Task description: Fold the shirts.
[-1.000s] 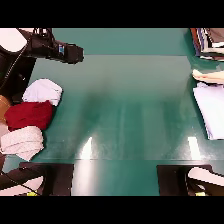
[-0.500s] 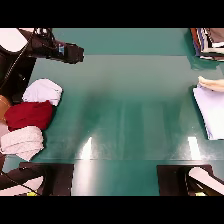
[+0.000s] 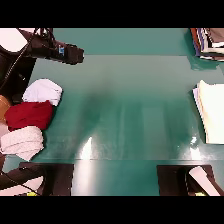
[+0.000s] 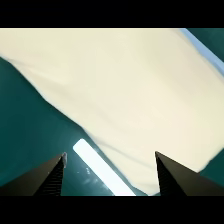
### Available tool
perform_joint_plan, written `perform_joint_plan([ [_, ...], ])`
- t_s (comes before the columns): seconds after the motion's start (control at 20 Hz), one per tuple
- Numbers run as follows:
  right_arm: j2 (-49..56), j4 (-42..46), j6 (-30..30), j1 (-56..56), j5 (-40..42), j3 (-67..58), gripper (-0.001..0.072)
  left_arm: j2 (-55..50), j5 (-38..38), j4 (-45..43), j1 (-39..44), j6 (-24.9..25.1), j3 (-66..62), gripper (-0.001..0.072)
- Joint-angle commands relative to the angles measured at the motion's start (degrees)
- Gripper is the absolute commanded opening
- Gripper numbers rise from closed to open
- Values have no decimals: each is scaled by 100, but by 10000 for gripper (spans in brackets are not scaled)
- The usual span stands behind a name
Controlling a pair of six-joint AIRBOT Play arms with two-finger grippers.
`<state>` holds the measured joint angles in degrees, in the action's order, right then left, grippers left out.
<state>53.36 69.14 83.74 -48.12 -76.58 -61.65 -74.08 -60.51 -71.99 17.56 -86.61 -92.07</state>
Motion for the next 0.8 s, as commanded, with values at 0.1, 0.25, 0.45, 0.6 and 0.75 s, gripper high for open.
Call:
perform_joint_plan([
  [0.1, -251, -1174, 61, 1211, 393, 186, 619, 4, -52, 4, 2, 2, 0, 27],
  [0.25, 9, -1207, 11, 2653, 463, -48, 456, 4, -59, 70, 2, -7, 0, 27],
  [0.45, 420, -1191, -367, 4129, 463, -520, 20, 4, 232, 68, 2, -4, 0, 26],
  [0.6, 616, -1193, -367, 4717, 461, -826, 20, 4, 352, 68, 2, -4, 0, 27],
  [0.75, 699, -1202, -367, 4870, 479, -955, 20, 7, 450, 68, 2, -4, 0, 26],
])
